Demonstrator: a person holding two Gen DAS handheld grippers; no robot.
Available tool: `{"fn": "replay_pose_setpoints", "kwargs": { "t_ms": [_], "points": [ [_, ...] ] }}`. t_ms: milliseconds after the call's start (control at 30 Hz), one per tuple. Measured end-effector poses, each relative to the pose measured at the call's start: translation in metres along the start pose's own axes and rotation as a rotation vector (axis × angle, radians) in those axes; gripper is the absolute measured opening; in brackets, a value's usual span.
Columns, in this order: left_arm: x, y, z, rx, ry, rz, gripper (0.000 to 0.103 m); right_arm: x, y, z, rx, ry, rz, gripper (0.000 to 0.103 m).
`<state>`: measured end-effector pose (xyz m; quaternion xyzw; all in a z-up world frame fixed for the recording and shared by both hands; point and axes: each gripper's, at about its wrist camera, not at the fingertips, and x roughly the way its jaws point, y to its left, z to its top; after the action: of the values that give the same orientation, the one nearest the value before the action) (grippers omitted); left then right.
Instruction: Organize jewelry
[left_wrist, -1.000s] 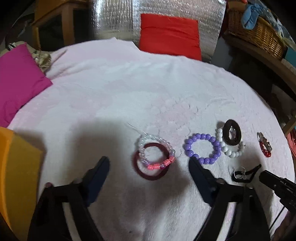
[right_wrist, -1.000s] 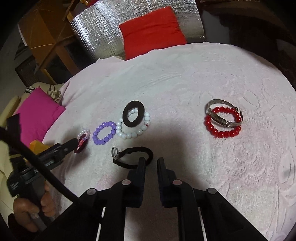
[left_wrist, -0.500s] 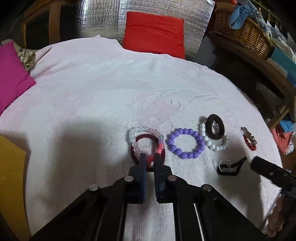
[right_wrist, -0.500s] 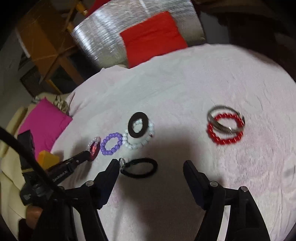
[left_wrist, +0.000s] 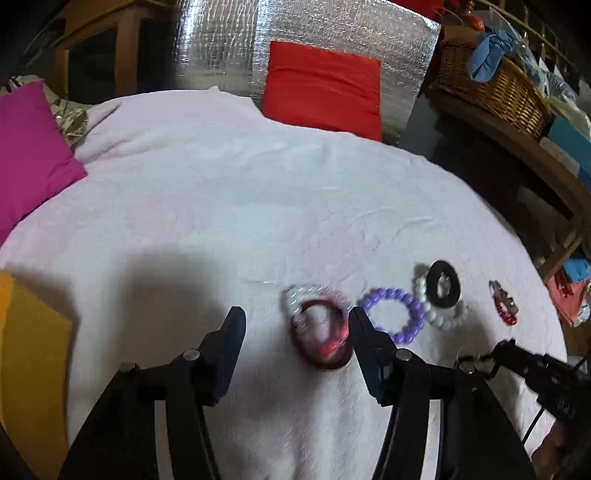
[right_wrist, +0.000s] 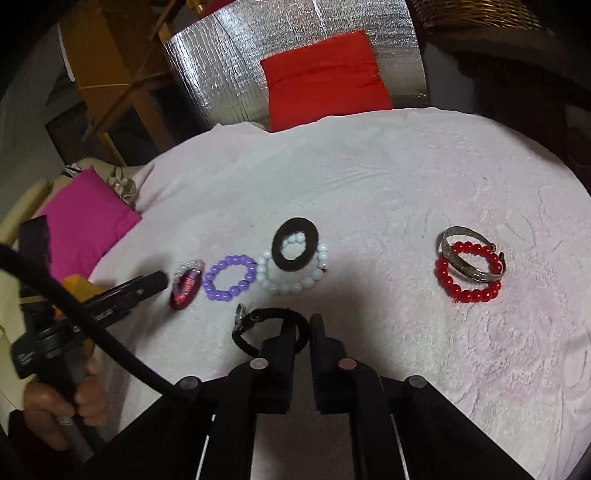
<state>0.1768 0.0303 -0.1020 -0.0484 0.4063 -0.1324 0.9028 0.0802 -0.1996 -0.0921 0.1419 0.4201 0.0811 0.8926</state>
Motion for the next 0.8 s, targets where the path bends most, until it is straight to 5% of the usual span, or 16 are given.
{"fn": "replay_pose_setpoints", "kwargs": {
  "t_ms": [67, 200, 433, 667, 800],
  "points": [
    [0.007, -0.001, 0.002, -0.010, 0.009, -0.010, 0.059, 0.000, 0.001, -0.001, -0.003, 0.002, 0.003, 0.008],
    [0.023, -0.001, 0.003, -0.023, 0.045, -0.020, 0.012, 0.000, 0.000, -0.003, 0.004, 0.018, 0.008, 0.008],
    [0.016, -0.016, 0.003, 0.052, 0.023, -0.027, 0.005, -0.003, -0.006, -0.003, 0.005, 0.023, 0.001, 0.008],
    [-0.030, -0.025, 0.007, 0.119, -0.067, -0.076, 0.005, -0.029, 0.002, 0.003, -0.022, -0.067, 0.053, 0.008],
    [-0.040, -0.015, 0.004, 0.122, -0.088, -0.027, 0.005, -0.038, 0.008, 0.004, -0.031, -0.093, 0.062, 0.008]
  ]
}}
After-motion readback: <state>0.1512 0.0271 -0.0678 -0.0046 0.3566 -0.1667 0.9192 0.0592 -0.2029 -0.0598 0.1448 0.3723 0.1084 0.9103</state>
